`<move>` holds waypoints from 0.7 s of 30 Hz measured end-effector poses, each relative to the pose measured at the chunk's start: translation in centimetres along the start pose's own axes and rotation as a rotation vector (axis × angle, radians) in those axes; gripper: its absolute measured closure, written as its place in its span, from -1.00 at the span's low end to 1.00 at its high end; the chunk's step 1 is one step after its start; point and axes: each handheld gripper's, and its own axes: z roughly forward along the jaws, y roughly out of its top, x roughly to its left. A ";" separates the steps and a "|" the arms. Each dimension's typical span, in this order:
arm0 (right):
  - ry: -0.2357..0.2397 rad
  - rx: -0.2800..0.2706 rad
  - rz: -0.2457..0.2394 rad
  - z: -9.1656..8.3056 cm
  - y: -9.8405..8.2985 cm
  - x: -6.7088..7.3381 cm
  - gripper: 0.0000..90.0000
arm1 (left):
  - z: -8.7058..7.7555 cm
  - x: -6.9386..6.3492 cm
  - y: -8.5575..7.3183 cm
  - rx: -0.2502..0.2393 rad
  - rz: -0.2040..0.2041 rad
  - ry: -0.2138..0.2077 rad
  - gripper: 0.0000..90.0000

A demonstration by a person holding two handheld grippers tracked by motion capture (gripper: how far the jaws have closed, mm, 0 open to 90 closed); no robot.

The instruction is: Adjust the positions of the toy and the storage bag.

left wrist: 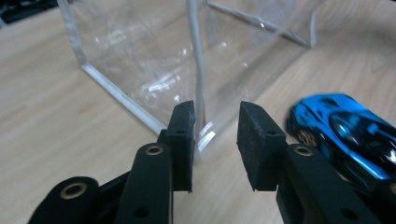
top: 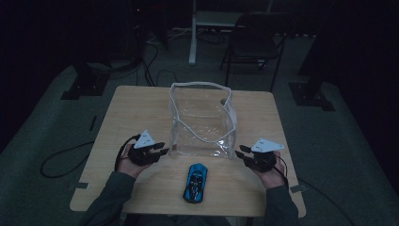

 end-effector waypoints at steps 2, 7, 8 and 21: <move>0.003 0.005 0.000 -0.2 -0.4 0.5 0.49 | 0.0 -0.4 -0.5 0.014 0.001 -0.007 0.45; 0.038 0.029 -0.009 0.5 -1.1 1.9 0.50 | 0.6 -1.7 -1.5 0.040 -0.006 -0.048 0.38; 0.042 0.034 -0.012 0.8 -1.2 2.1 0.51 | 0.7 -2.0 -1.6 0.045 -0.002 -0.061 0.38; 0.178 0.120 -0.080 4.3 -1.4 5.8 0.78 | 2.2 -6.7 -3.9 0.116 0.043 -0.206 0.36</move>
